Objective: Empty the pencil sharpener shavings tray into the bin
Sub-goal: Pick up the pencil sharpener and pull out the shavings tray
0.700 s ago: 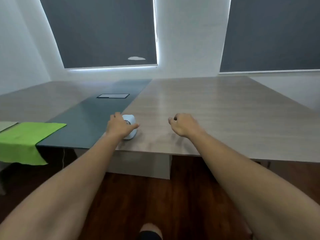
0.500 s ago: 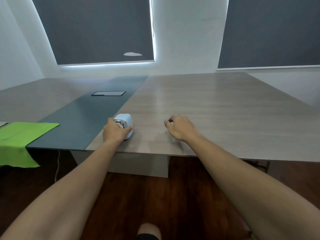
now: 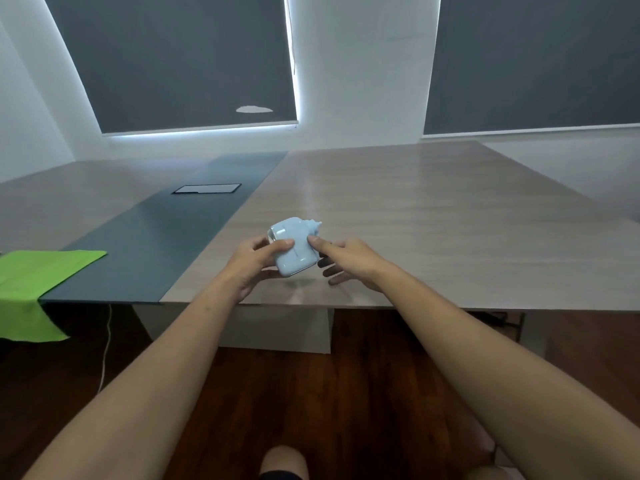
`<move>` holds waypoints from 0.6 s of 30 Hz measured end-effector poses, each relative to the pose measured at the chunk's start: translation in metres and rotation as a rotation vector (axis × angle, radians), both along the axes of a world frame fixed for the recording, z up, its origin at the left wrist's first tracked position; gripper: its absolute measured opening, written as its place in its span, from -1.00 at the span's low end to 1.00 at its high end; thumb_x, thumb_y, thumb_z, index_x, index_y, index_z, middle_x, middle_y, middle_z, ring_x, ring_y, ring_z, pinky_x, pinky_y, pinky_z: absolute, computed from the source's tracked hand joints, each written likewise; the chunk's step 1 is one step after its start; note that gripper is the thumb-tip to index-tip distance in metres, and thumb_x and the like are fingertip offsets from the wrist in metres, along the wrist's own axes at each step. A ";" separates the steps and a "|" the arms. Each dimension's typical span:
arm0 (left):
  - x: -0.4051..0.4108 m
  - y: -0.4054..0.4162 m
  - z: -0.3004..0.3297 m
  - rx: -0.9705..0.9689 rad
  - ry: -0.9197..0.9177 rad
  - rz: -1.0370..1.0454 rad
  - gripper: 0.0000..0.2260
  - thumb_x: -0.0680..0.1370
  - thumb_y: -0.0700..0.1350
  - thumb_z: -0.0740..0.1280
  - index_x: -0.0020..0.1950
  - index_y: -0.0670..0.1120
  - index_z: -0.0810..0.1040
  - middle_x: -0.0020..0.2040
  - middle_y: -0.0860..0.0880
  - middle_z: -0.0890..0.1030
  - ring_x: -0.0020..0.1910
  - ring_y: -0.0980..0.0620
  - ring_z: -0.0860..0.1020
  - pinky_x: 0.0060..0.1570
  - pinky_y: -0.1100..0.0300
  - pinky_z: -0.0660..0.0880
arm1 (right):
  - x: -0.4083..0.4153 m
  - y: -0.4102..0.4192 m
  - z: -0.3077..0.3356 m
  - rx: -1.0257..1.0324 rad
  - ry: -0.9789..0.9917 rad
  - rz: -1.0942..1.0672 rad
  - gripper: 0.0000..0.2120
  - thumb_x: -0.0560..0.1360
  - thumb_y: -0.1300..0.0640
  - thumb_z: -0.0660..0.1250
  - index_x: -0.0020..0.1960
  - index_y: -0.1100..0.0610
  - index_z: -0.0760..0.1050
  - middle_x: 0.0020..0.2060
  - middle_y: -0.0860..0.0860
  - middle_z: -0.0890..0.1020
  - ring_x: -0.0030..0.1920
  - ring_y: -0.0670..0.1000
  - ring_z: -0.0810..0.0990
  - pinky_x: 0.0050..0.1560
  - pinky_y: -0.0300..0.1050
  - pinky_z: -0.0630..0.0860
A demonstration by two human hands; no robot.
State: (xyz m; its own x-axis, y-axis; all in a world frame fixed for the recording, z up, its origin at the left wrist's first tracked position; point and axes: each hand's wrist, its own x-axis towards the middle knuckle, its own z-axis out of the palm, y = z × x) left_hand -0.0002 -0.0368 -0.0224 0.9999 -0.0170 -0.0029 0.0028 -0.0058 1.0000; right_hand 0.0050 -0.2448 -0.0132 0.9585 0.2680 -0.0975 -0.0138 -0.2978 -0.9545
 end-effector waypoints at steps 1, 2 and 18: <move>-0.002 -0.003 0.001 0.005 0.003 -0.031 -0.58 0.42 -0.06 0.51 0.25 -0.16 0.61 0.23 -0.21 0.66 0.04 -0.09 0.67 -0.18 0.09 0.64 | -0.003 -0.004 0.000 0.049 0.011 0.024 -0.46 0.50 -0.24 0.36 0.12 0.23 0.62 -0.02 0.10 0.66 -0.08 0.06 0.64 0.01 -0.01 0.68; -0.003 -0.006 0.002 0.015 0.002 -0.055 -0.51 0.36 -0.02 0.53 0.25 -0.16 0.61 0.22 -0.19 0.67 0.05 -0.09 0.67 -0.18 0.10 0.63 | -0.005 -0.008 -0.001 0.082 0.013 0.041 -0.51 0.50 -0.21 0.38 0.12 0.22 0.63 -0.02 0.08 0.67 -0.07 0.06 0.66 0.03 -0.01 0.68; -0.002 -0.051 0.010 0.062 -0.013 -0.298 -0.48 0.36 -0.08 0.56 0.30 -0.10 0.60 0.21 -0.13 0.68 0.15 -0.09 0.65 -0.01 0.02 0.62 | -0.013 -0.071 -0.007 0.174 -0.050 0.077 -0.53 0.44 0.09 0.53 0.30 0.20 0.56 0.16 0.09 0.69 0.17 0.04 0.67 0.08 -0.08 0.66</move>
State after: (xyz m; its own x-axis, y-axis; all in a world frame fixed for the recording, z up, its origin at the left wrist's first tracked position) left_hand -0.0022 -0.0877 -0.0128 0.9509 -0.3095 0.0000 -0.0213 -0.0655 0.9976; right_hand -0.0085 -0.3155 -0.0205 0.9371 0.3490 0.0041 0.0514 -0.1263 -0.9907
